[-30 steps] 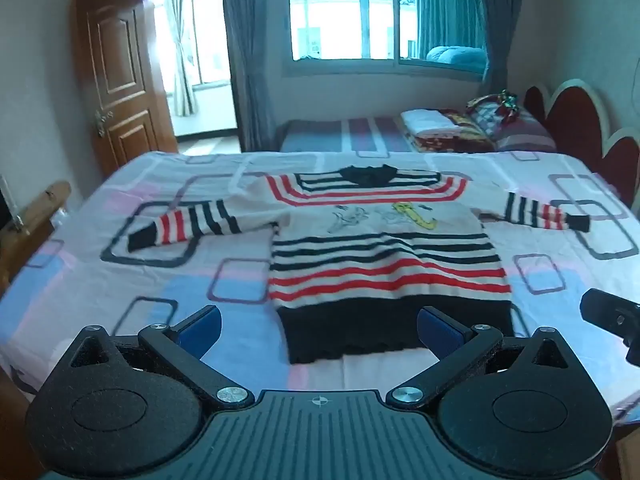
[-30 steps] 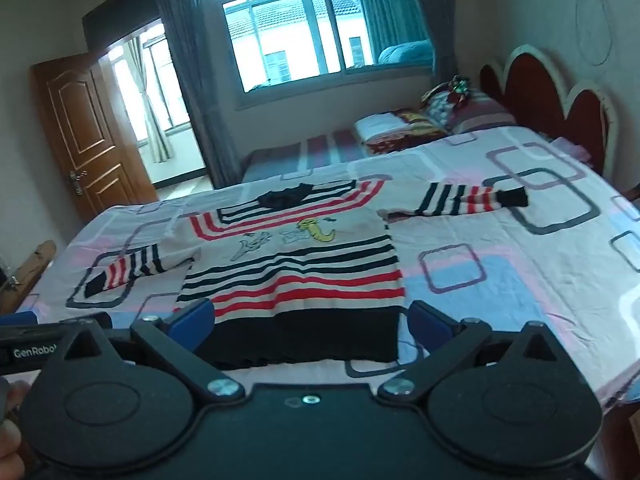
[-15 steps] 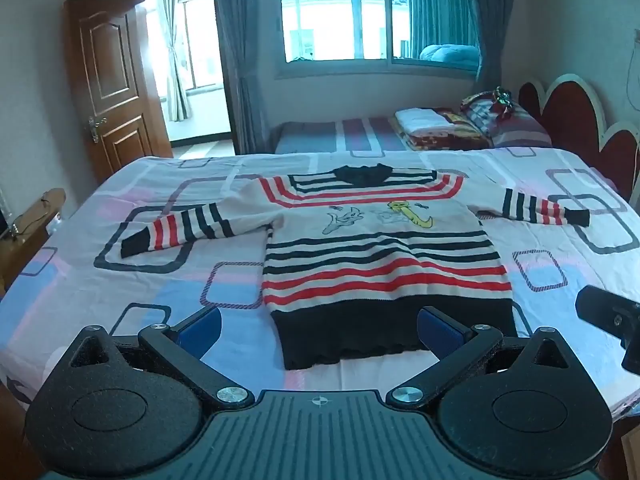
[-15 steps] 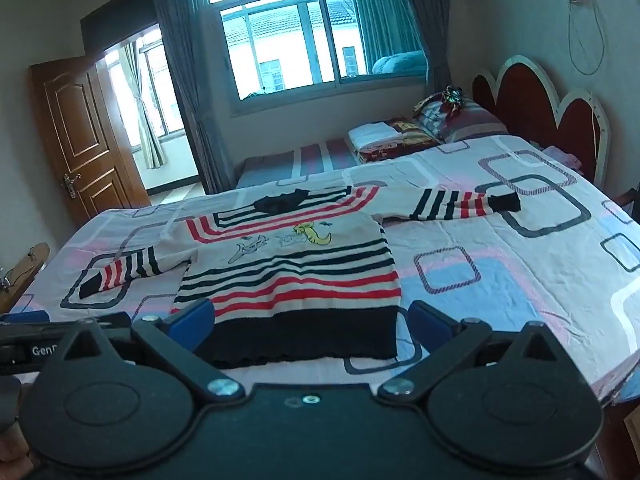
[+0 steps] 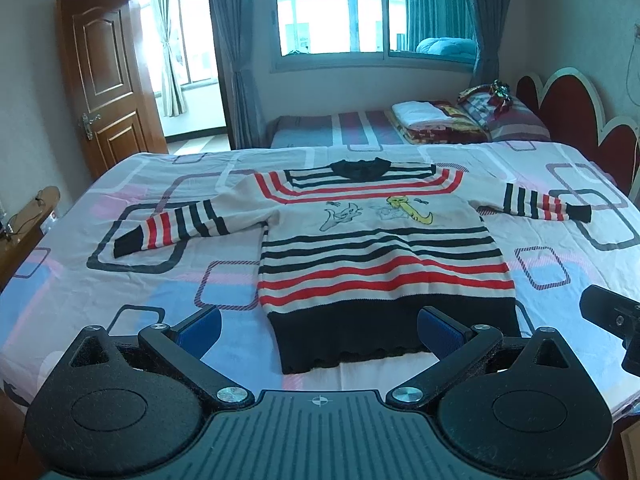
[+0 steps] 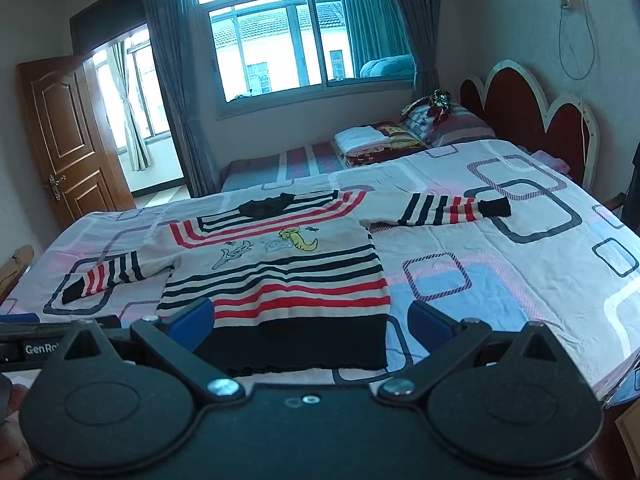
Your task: Fold small clothes
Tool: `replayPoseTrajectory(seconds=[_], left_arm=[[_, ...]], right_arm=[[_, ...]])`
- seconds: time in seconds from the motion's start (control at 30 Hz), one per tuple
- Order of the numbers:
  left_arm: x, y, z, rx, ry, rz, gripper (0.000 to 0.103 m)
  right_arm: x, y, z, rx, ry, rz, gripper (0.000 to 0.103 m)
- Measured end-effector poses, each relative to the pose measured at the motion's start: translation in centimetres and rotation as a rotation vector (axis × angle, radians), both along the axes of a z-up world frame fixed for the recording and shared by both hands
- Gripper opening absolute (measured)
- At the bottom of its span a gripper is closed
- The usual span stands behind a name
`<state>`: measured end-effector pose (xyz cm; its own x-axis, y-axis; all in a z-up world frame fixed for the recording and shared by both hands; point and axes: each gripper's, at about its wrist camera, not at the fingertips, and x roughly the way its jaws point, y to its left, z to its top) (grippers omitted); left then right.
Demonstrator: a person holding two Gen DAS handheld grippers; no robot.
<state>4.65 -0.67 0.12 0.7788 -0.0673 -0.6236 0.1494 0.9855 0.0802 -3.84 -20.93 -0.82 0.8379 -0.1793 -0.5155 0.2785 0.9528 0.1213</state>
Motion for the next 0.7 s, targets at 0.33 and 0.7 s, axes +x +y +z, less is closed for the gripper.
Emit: replayPoseTrajectory(seconds=[0.33,0.7], left_arm=[[-0.3,0.2,-0.1,-0.003,0.008,0.006,0.103],[0.0,0.1,-0.2,-0.003,0.018,0.012,0.103]], right_arm=[[0.6,0.5,-0.3,0.006,0.012,0.022,0.102],[1.2,0.3,-0.6,0.017,0.023,0.034,0.102]])
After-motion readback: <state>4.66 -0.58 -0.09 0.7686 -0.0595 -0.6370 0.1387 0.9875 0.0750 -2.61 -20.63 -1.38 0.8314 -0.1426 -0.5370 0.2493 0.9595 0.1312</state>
